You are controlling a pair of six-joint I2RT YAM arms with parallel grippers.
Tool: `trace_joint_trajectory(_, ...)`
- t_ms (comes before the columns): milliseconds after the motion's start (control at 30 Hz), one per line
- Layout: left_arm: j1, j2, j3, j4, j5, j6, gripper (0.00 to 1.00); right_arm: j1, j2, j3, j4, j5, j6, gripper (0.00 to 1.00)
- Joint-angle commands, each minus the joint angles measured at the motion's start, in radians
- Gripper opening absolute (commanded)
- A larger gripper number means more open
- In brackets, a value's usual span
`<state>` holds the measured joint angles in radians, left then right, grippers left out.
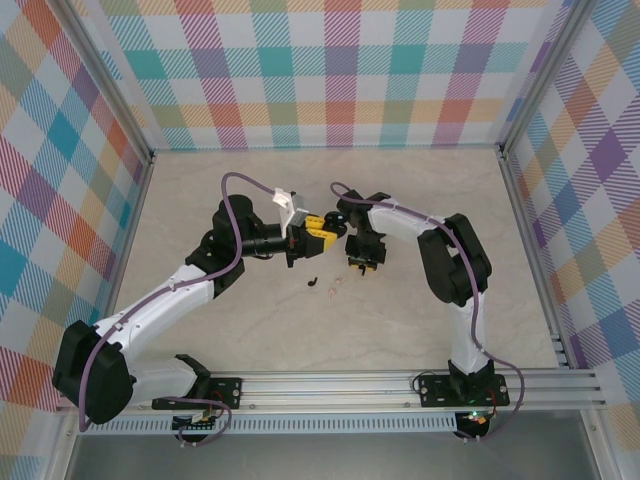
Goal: Insert wireless bluetooth earbuds into charging case
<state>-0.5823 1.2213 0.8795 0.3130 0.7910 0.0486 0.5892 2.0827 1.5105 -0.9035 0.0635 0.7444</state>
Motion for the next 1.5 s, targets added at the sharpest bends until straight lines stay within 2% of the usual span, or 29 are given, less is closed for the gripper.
trace_joint_trajectory(0, -0.013, -0.025, 0.014, 0.015, 0.001, 0.004, 0.14, 0.011, 0.044, -0.024, -0.006, 0.001, -0.009, 0.26)
trace_joint_trajectory(333, -0.012, -0.034, -0.007, 0.014, -0.030, 0.003, 0.14, 0.011, -0.019, -0.040, 0.019, 0.069, -0.097, 0.24)
trace_joint_trajectory(567, -0.001, -0.030, -0.020, 0.012, -0.094, -0.054, 0.13, 0.010, -0.120, -0.100, 0.094, 0.097, -0.169, 0.24)
trace_joint_trajectory(767, 0.035, -0.032, -0.059, 0.069, -0.126, -0.130, 0.14, -0.002, -0.218, -0.159, 0.163, 0.096, -0.191, 0.24)
trace_joint_trajectory(1100, 0.056, 0.006, -0.088, 0.043, -0.191, -0.138, 0.15, -0.011, -0.404, -0.224, 0.238, 0.090, -0.216, 0.23)
trace_joint_trajectory(1467, 0.056, 0.089, -0.115, 0.114, -0.173, -0.149, 0.16, -0.011, -0.570, -0.262, 0.306, 0.062, -0.262, 0.22)
